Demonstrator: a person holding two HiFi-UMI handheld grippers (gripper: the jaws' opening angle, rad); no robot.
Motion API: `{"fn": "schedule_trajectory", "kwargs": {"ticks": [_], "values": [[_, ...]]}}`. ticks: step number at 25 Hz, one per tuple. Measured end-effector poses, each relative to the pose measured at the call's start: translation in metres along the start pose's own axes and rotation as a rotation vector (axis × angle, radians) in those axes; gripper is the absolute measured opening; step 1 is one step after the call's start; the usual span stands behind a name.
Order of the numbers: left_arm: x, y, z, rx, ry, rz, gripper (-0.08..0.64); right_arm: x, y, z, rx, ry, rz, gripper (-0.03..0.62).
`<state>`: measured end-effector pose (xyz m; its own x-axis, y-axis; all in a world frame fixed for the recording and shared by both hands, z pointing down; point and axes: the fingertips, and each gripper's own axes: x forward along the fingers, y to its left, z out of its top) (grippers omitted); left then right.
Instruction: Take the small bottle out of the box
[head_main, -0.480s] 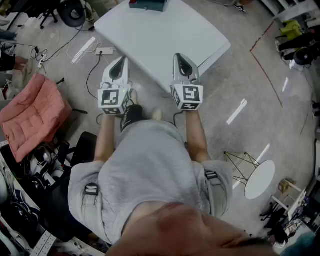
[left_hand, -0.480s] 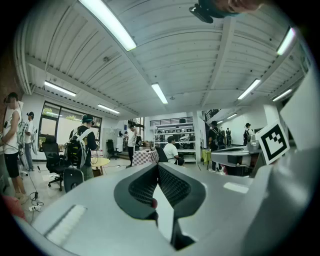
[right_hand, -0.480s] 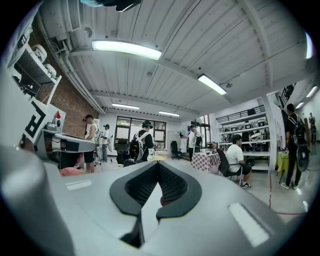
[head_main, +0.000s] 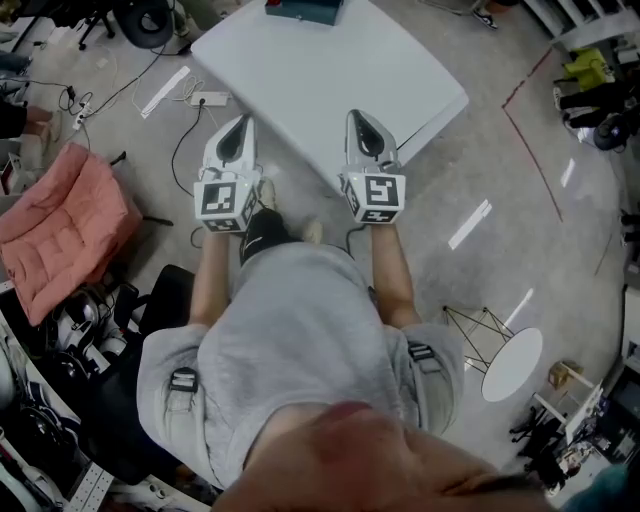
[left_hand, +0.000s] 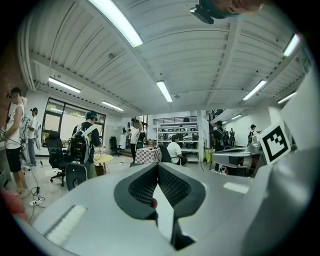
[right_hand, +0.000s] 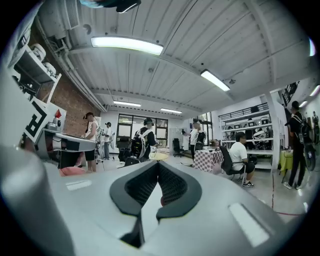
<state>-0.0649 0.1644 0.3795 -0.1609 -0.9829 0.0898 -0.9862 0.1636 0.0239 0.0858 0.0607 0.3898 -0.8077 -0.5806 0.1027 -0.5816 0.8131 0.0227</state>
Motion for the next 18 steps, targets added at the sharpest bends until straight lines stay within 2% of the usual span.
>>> {"fn": "schedule_trajectory", "kwargs": {"ticks": [7,18], "values": [[0.035,0.056,-0.003,-0.012,0.012,0.019,0.012,0.066,0.014,-0.001,0.000,0.017,0.015,0.003],[0.092,0.165,0.022,0.006,0.017,-0.016,0.012,0.187,0.054,0.032,0.017,-0.005,-0.001,0.003]]}}
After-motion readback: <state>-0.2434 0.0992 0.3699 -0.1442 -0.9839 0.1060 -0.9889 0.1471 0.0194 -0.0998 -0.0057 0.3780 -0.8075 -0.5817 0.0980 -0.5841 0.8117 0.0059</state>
